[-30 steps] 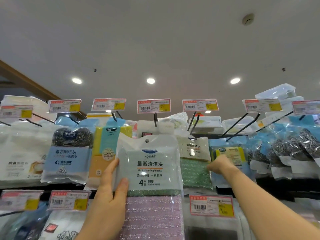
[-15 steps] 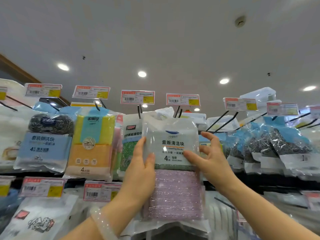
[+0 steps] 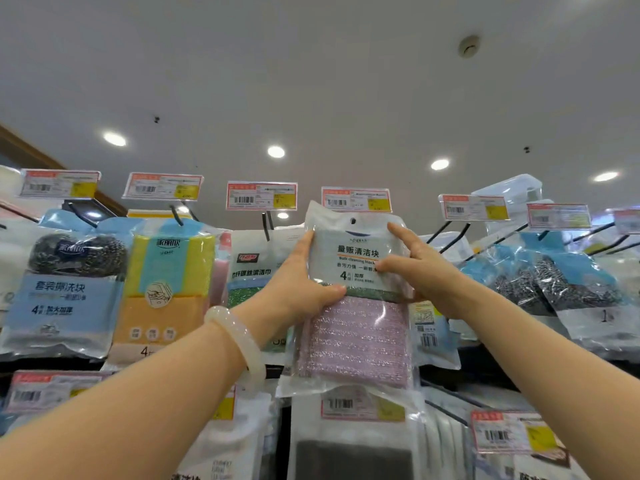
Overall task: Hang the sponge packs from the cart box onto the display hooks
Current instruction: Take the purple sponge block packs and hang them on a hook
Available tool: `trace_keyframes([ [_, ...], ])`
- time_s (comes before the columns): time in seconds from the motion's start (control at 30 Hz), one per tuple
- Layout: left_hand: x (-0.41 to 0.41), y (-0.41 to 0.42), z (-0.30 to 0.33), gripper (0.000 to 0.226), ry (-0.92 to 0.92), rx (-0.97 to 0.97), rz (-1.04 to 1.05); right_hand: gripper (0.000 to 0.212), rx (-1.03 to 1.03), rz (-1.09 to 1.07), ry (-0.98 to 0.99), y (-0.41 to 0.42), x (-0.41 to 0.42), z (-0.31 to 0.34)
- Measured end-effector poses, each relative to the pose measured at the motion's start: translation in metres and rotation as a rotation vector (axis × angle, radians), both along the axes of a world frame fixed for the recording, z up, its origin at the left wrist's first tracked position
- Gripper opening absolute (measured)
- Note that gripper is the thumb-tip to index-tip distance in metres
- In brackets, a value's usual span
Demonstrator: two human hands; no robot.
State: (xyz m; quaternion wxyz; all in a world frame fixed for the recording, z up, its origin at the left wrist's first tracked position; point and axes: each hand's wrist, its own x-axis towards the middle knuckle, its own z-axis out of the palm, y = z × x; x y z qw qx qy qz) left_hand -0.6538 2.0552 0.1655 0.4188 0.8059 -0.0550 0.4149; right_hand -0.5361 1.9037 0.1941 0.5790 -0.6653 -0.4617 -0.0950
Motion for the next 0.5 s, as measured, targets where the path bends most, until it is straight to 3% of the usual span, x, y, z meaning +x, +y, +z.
trace_keyframes([
  [0.37,0.026,0.006,0.009,0.097,0.056,0.000,0.028,0.073,-0.038,-0.078,0.020,0.014,0.023,0.009],
  [0.5,0.037,0.012,0.007,0.091,0.091,0.089,0.161,0.070,-0.040,-0.155,-0.002,0.023,0.032,0.009],
])
